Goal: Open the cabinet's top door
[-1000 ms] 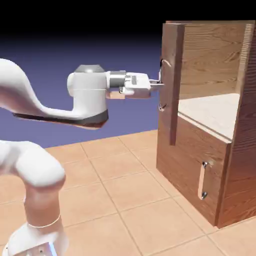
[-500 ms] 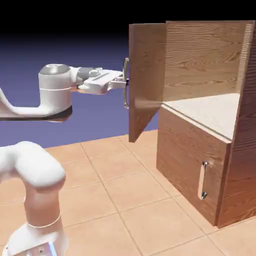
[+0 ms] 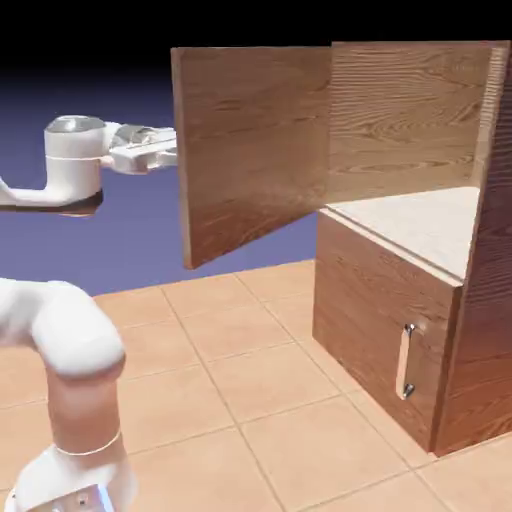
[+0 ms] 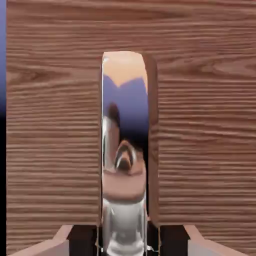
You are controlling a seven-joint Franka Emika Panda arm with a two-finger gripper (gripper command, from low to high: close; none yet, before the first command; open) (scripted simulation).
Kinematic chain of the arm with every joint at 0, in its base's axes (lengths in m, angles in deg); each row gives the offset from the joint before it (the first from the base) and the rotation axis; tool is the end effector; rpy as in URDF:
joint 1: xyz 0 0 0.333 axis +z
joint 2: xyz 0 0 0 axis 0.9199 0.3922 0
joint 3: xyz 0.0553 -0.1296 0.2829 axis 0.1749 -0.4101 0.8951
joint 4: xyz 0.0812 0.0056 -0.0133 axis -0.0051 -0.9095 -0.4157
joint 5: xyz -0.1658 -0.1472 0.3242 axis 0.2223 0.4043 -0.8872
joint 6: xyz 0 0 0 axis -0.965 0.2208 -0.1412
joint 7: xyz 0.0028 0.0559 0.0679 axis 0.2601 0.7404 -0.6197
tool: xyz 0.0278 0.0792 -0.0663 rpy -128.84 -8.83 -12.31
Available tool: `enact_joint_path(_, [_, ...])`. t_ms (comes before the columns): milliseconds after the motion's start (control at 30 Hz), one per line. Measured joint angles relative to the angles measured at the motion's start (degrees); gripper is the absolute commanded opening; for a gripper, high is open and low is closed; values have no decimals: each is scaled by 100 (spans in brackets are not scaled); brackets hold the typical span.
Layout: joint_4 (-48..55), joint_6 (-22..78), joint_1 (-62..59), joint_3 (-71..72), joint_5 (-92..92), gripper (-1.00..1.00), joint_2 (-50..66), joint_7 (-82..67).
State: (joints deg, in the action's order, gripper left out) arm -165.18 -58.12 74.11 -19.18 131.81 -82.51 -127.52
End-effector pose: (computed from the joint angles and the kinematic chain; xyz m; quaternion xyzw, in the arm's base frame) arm 0.1767 0.2471 0.5636 0.5679 0.4213 -0.1034 0.6994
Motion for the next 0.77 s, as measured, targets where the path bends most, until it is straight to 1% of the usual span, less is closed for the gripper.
enact_joint_path(200, [1236, 1102, -1164, 1215, -572, -100, 483, 67])
enact_joint_path(367, [2199, 1814, -2202, 2090, -898, -100, 622, 16])
enact_joint_path(767, [4543, 3213, -4679, 3629, -1453, -100, 156, -567])
